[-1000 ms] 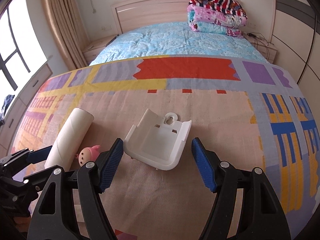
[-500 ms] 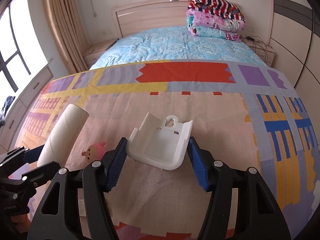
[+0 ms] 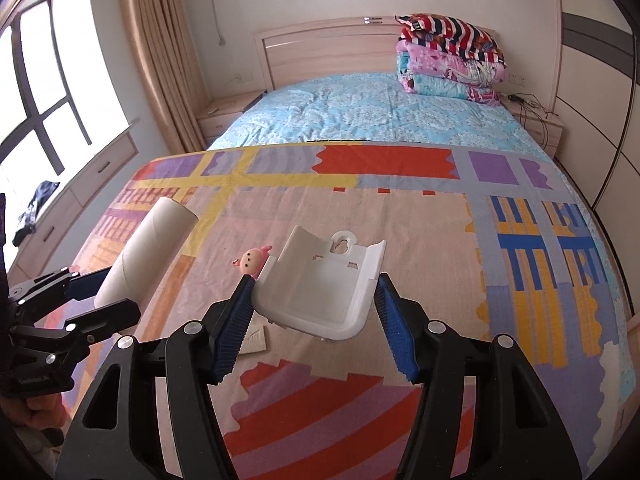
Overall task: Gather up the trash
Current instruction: 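Carry the tube and holder over the bin and open both tools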
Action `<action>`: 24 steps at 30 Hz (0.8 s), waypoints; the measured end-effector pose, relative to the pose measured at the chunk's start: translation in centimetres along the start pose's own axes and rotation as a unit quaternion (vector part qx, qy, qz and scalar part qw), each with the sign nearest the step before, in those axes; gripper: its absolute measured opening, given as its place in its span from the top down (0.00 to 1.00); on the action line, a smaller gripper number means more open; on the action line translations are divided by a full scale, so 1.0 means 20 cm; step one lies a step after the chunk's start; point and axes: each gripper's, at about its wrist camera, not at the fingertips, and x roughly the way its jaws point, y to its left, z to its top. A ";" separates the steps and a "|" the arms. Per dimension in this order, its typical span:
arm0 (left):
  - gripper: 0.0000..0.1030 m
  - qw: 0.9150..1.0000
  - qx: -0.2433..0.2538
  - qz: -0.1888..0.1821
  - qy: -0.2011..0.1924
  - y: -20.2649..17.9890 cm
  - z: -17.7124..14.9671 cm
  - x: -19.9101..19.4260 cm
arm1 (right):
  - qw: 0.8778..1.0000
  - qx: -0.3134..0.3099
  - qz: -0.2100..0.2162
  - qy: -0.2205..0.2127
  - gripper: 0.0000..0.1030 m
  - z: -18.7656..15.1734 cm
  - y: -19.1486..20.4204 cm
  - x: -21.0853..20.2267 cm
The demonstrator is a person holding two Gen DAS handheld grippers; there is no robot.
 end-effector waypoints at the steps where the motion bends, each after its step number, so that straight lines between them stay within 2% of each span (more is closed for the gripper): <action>1: 0.48 1.000 0.002 0.000 -0.003 -0.01 -0.01 -0.03 | 1.000 0.005 0.014 0.001 0.41 -0.01 0.00 -0.03; 4: 0.48 1.000 0.009 -0.002 -0.012 -0.05 -0.04 -0.11 | 0.999 0.012 0.046 0.001 0.41 -0.05 0.02 -0.12; 15: 0.48 0.999 0.032 -0.009 -0.020 -0.18 -0.31 -0.35 | 0.997 -0.046 0.054 -0.016 0.41 -0.31 0.14 -0.47; 21: 0.48 0.999 0.006 -0.034 -0.017 -0.19 -0.47 -0.43 | 0.997 -0.054 0.057 -0.010 0.41 -0.46 0.13 -0.60; 24: 0.48 0.999 0.009 -0.040 -0.013 -0.23 -0.55 -0.46 | 0.996 -0.064 0.066 -0.004 0.41 -0.54 0.15 -0.64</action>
